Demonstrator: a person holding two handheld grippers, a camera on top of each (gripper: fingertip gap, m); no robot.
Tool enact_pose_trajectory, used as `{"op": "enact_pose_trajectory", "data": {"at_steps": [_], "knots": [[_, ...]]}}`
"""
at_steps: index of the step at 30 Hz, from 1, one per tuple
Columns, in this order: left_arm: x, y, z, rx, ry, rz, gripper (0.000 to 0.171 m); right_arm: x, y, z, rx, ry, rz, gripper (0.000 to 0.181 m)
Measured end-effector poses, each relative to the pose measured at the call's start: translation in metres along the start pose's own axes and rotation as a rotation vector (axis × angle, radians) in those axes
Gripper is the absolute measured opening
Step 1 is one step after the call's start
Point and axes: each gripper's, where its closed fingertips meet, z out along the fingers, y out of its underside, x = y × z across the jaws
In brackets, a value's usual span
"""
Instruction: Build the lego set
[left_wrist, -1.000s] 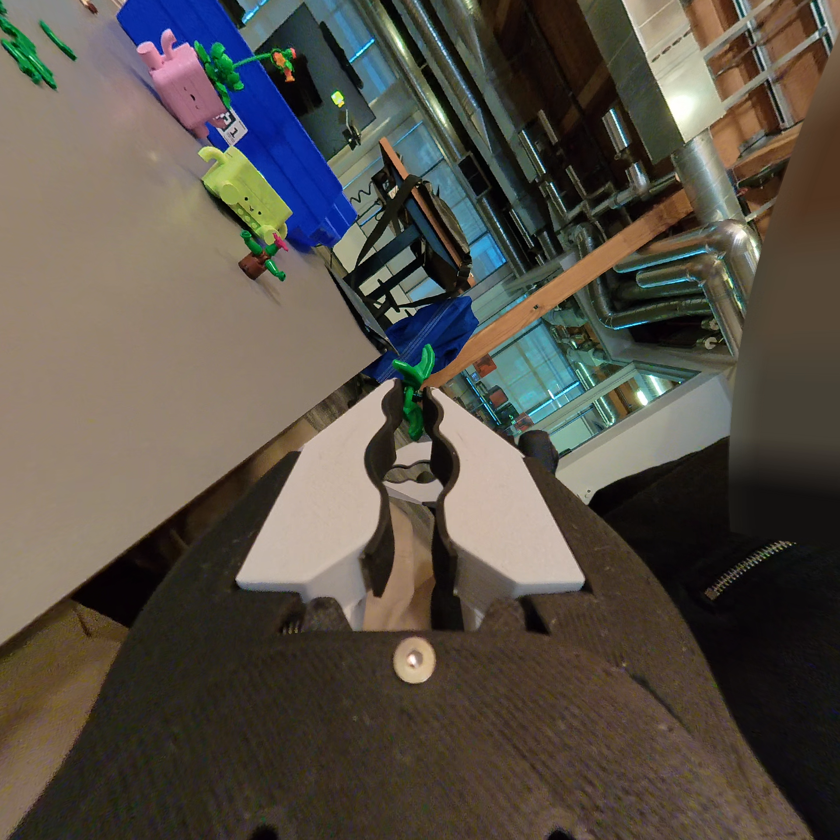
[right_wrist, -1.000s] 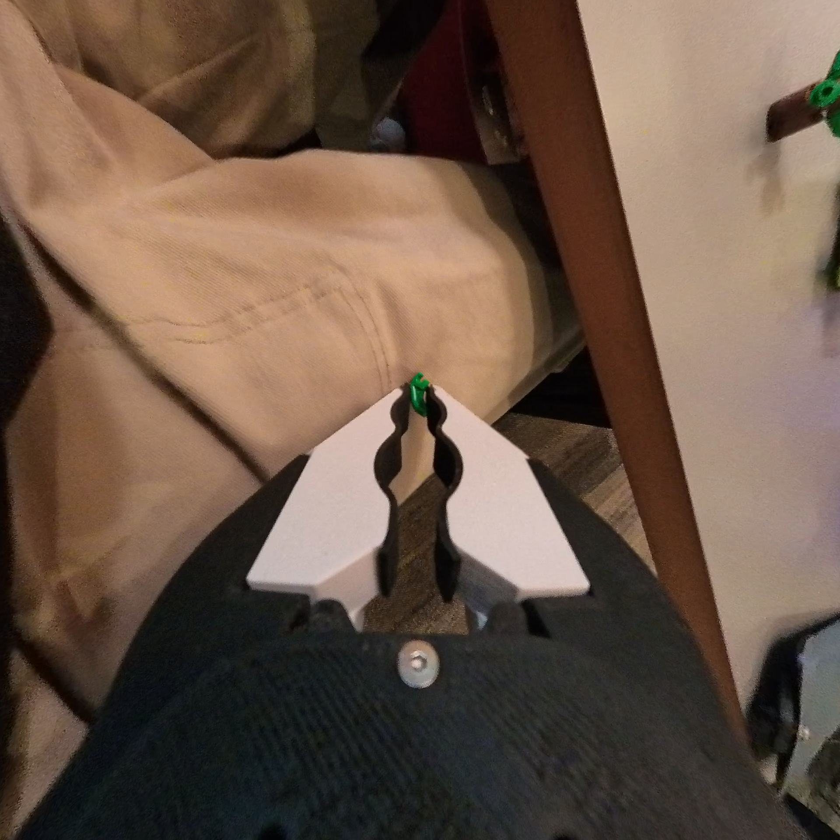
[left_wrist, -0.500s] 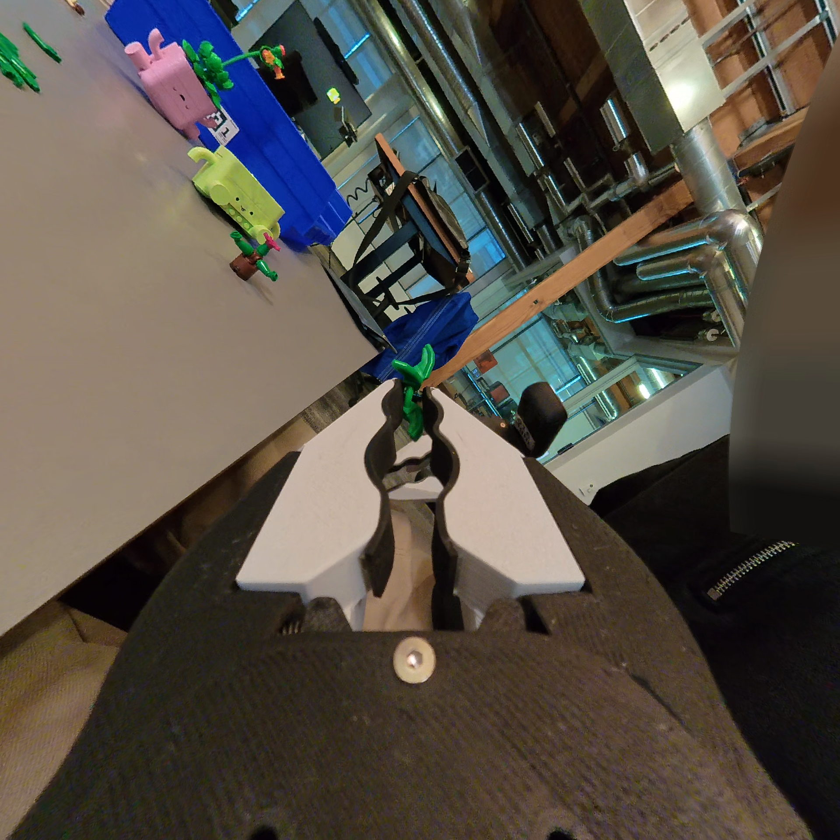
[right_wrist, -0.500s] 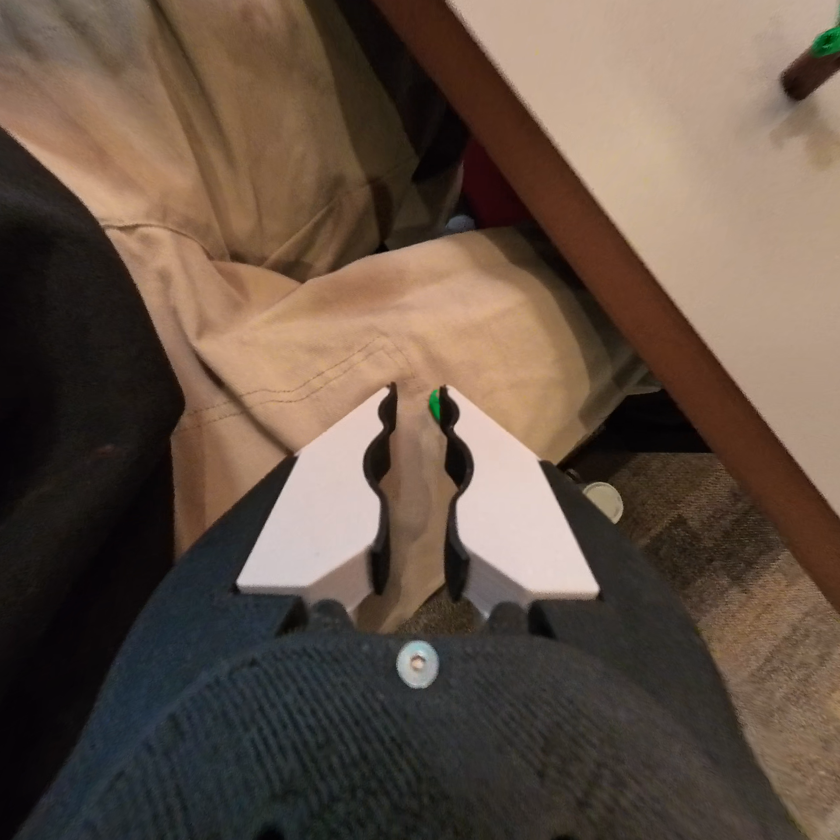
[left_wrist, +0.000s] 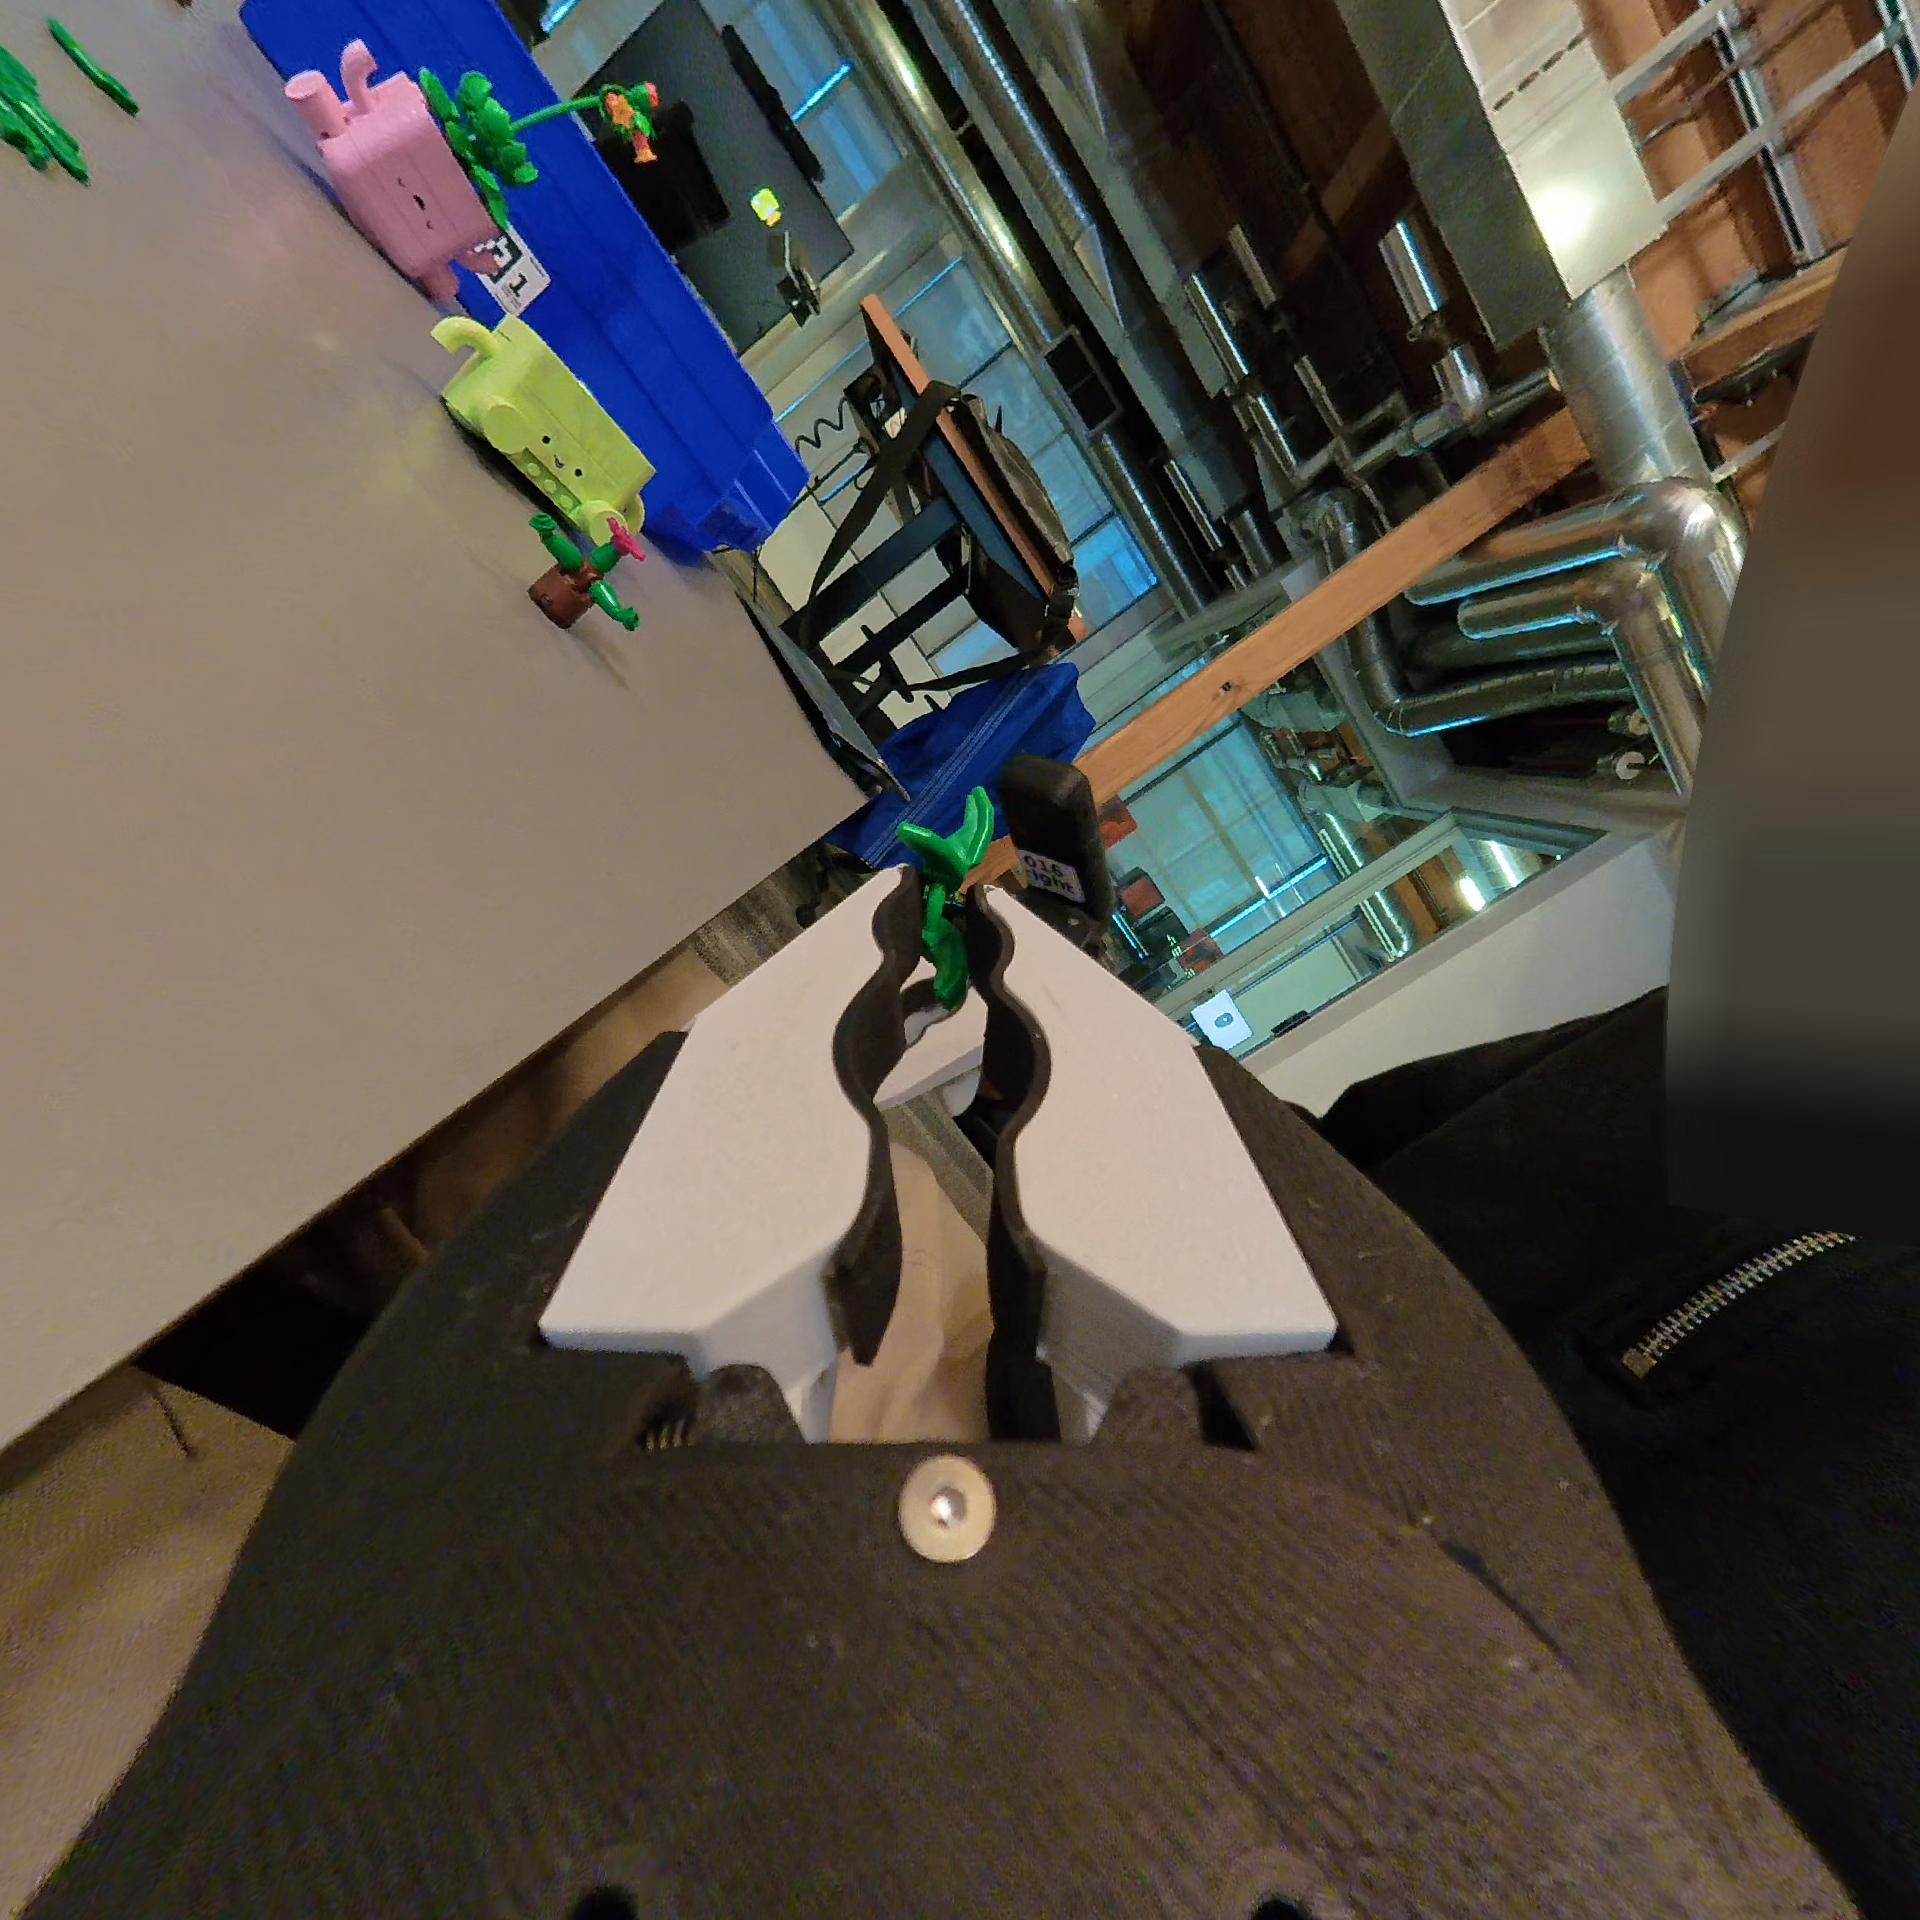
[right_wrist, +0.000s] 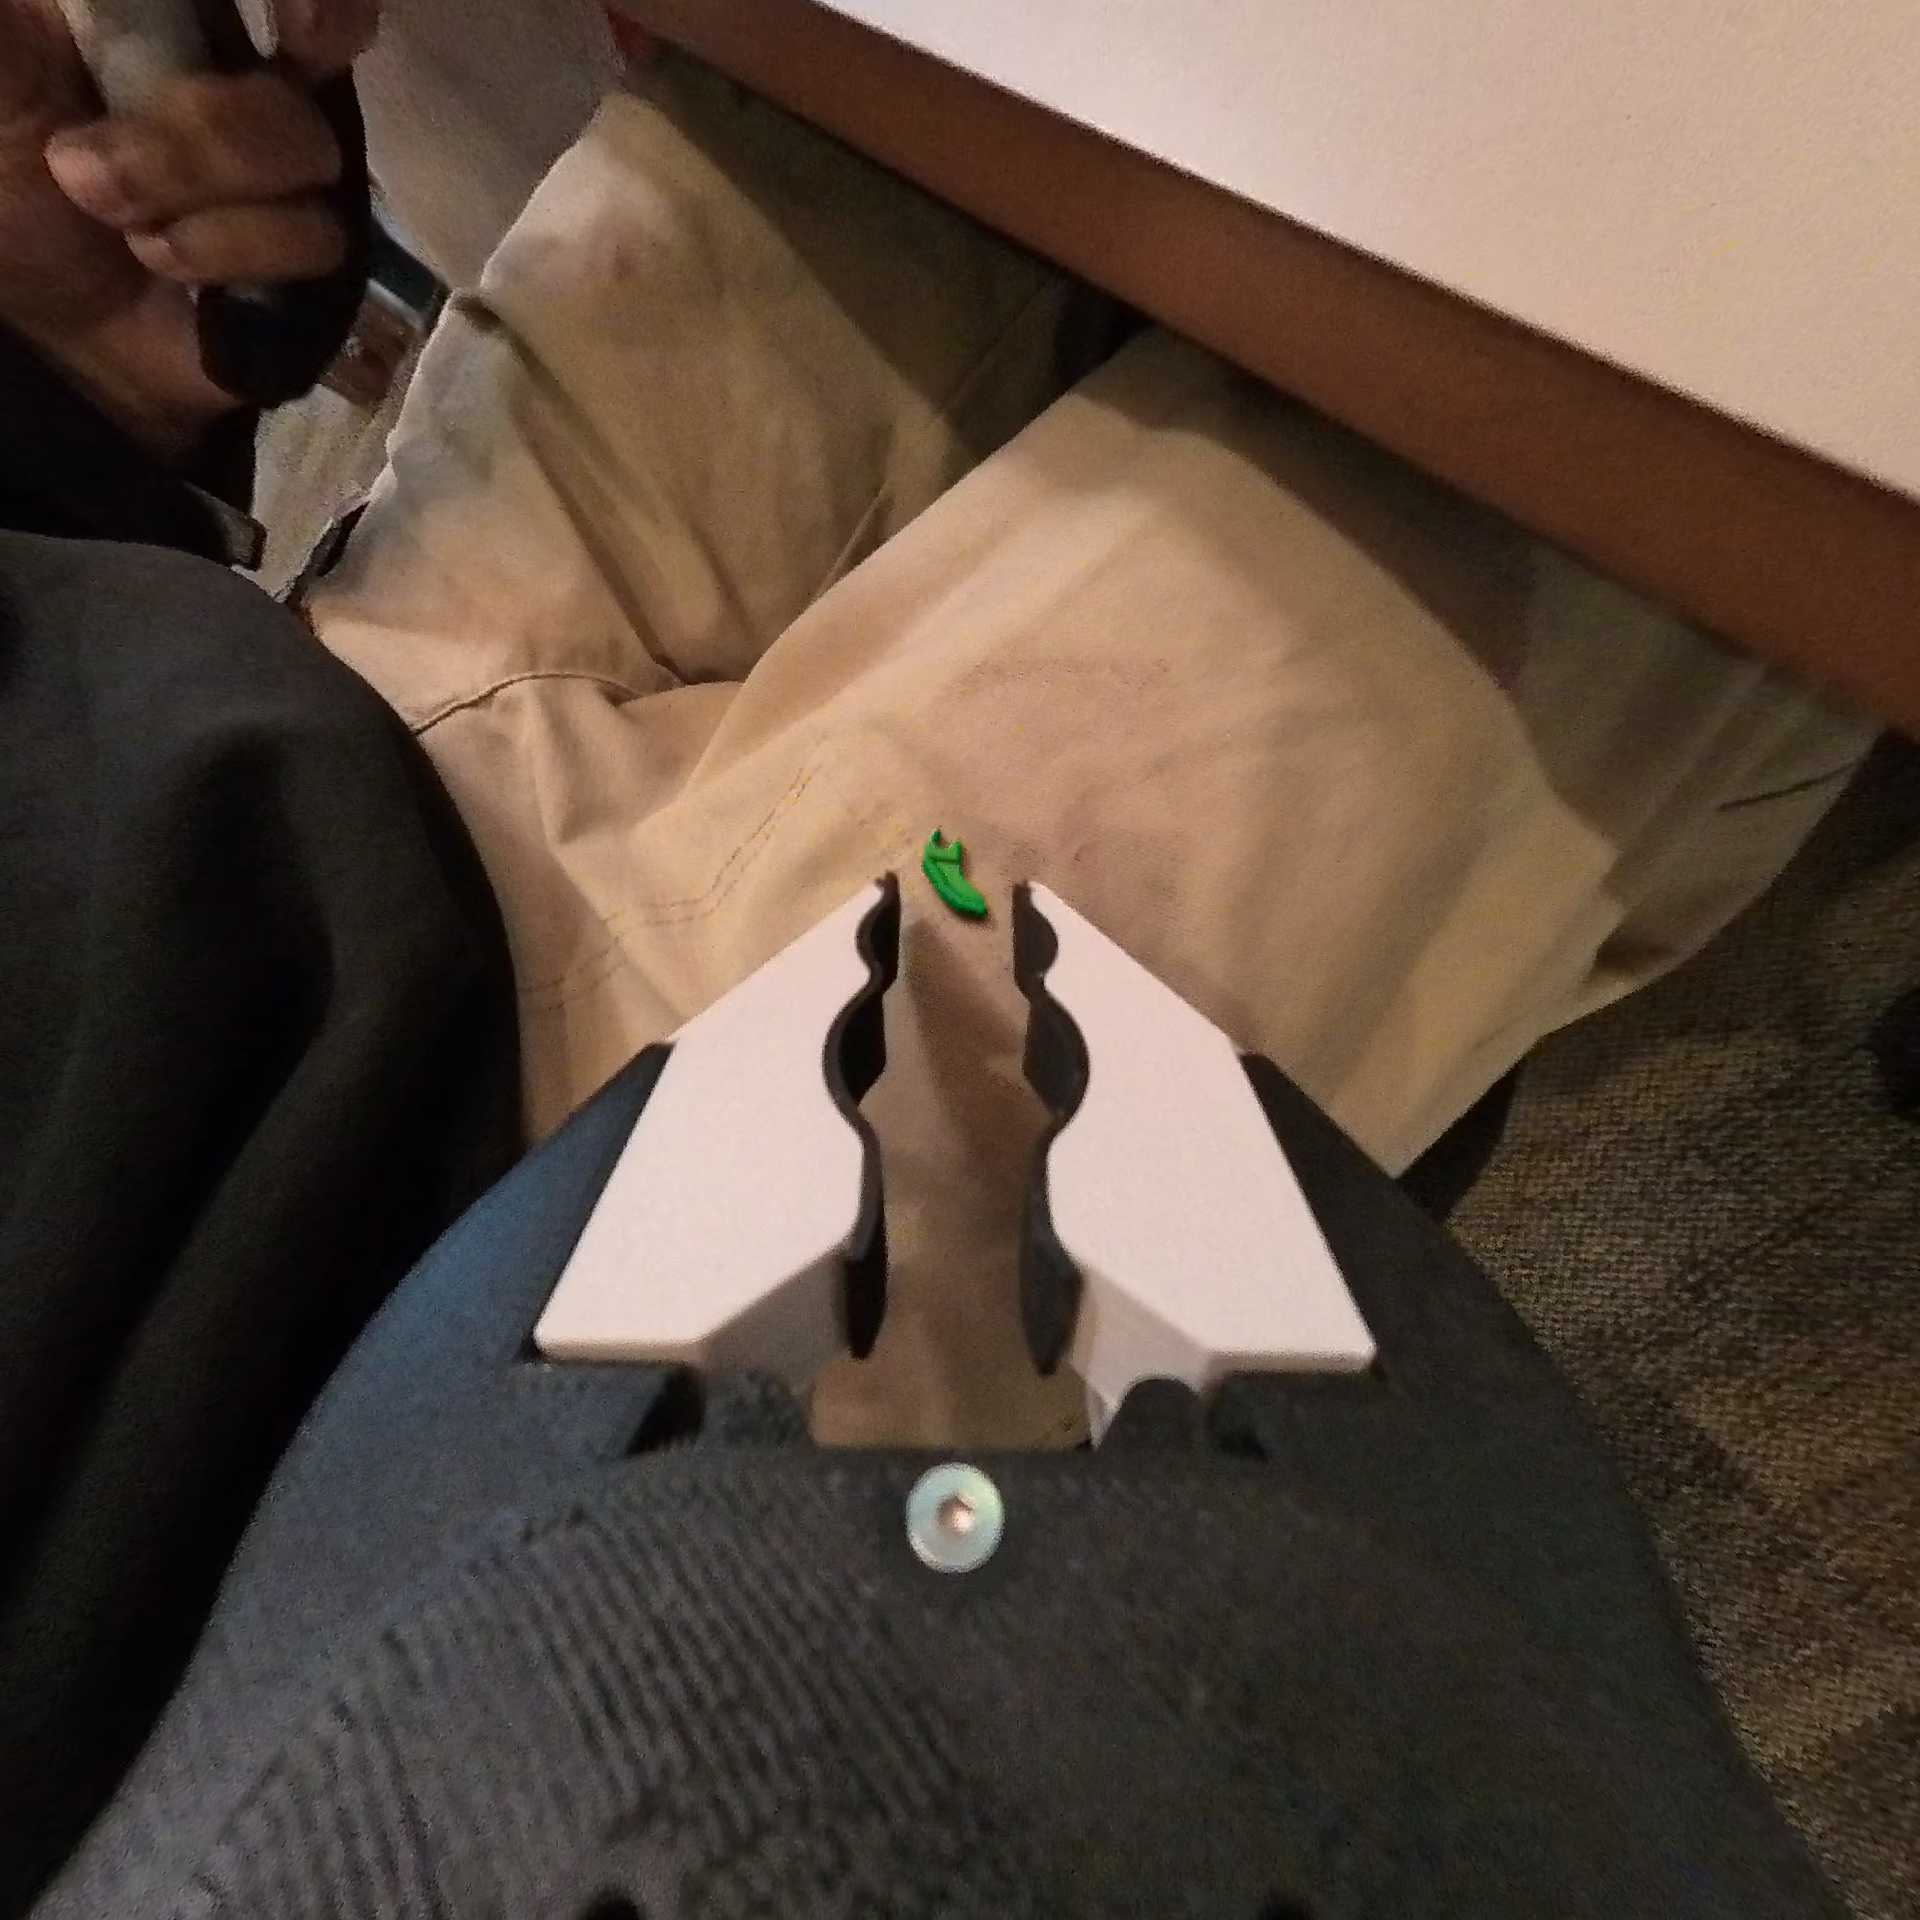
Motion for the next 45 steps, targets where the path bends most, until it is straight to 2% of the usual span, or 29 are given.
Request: {"op": "enact_pose_trajectory", "data": {"at_steps": [10,23,28,31,34,36,39,45], "knots": [[-0.002,0.0,0.0,0.003,-0.002,-0.008,0.005,0.0,0.002,0.009,-0.053,-0.043,0.046,0.015],[-0.002,-0.001,-0.001,0.006,0.001,-0.011,0.005,-0.009,-0.004,0.009,-0.022,-0.004,-0.067,0.004],[-0.002,-0.001,-0.001,0.005,0.0,-0.011,0.005,-0.009,-0.015,0.005,-0.007,0.125,-0.241,0.004],[-0.003,0.0,0.0,0.005,0.0,-0.013,0.005,-0.006,-0.04,-0.008,0.023,0.255,-0.392,0.004],[-0.002,0.001,0.001,-0.001,0.004,-0.014,0.005,0.008,-0.074,-0.023,0.018,0.452,-0.576,0.004],[-0.001,0.002,0.002,-0.005,0.006,-0.013,0.005,0.014,-0.093,-0.021,0.013,0.5,-0.627,0.004],[-0.002,0.002,0.001,-0.001,0.0,-0.009,0.005,0.016,-0.108,-0.004,0.005,0.444,-0.558,0.003],[-0.003,-0.001,-0.002,0.013,0.004,-0.022,0.005,0.004,-0.115,0.02,-0.024,0.278,-0.312,0.004]]}}
